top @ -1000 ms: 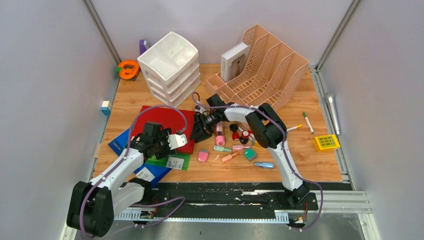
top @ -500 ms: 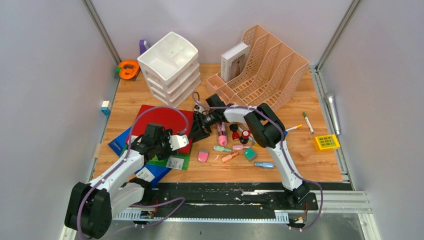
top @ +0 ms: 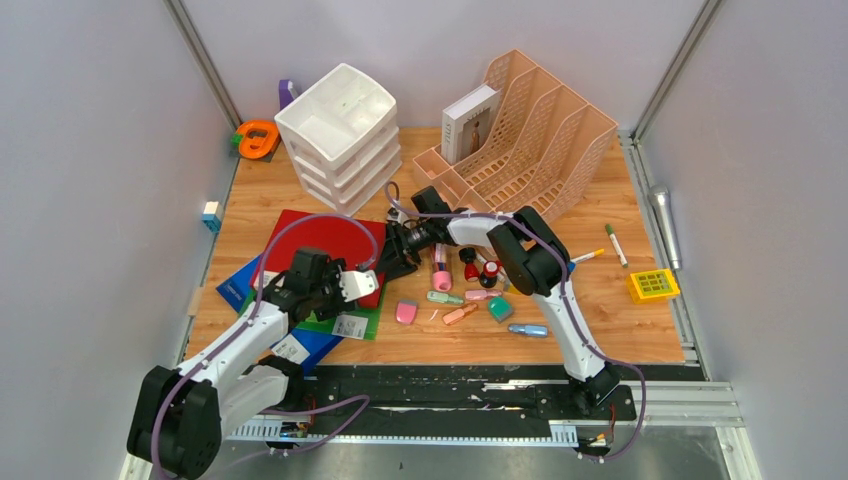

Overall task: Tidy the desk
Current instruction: Pick up the folder from the center of the board.

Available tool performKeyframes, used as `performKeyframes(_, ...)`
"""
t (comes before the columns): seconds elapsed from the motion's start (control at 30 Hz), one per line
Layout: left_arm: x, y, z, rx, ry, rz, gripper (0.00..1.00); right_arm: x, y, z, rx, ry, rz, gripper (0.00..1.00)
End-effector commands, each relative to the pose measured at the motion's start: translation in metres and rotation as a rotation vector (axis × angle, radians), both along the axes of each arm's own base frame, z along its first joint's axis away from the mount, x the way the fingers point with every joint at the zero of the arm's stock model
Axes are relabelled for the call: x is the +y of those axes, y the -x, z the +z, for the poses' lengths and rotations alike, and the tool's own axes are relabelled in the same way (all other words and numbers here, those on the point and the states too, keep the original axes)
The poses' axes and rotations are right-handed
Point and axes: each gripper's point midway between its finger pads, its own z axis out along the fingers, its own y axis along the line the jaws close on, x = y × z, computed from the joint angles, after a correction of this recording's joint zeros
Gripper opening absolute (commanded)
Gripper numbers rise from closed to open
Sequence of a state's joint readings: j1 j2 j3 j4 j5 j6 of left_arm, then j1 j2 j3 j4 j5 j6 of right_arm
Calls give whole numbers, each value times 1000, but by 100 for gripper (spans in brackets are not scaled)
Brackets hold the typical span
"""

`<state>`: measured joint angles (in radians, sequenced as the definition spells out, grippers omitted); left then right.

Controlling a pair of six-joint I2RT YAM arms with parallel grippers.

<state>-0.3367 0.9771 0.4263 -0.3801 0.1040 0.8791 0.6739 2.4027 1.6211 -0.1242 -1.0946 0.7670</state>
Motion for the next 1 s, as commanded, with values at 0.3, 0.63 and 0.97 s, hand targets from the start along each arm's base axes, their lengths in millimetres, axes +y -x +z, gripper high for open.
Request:
performKeyframes(0.3, -2, 13, -14, 35, -5, 10, 73, 14, -13, 1, -18, -33, -61, 45)
performKeyframes(0.63, -2, 15, -16, 32, -5, 19, 73, 16, -33, 1, -57, 3, -171, 44)
performKeyframes(0.97, 0, 18, -13, 29, -12, 20, 74, 15, -43, 16, -55, -30, -195, 23)
